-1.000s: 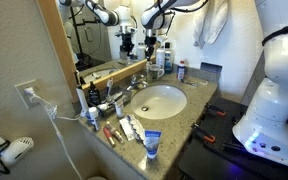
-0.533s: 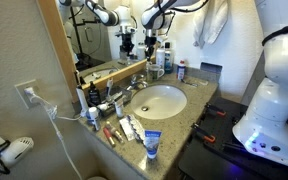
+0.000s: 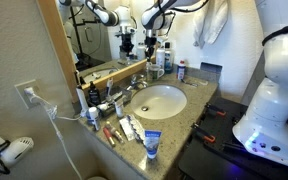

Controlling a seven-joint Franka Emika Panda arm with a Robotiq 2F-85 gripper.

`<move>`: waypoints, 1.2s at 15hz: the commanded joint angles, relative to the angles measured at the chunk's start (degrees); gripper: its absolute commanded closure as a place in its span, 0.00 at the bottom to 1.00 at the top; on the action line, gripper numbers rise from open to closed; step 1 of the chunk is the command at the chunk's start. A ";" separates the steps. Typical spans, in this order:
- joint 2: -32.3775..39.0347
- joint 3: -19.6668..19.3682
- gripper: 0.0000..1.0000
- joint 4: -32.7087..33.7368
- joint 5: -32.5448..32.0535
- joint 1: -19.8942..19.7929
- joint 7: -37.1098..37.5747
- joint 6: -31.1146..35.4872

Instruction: Press down on the pump bottle

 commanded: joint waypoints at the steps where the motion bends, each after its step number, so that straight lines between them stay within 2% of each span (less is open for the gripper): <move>1: 1.08 1.51 1.00 -5.31 2.04 -0.84 -1.94 2.42; 9: 0.06 0.99 1.00 -7.01 2.14 -0.53 -1.43 3.05; 18: -0.03 0.58 1.00 -4.09 1.23 -0.14 -0.81 3.46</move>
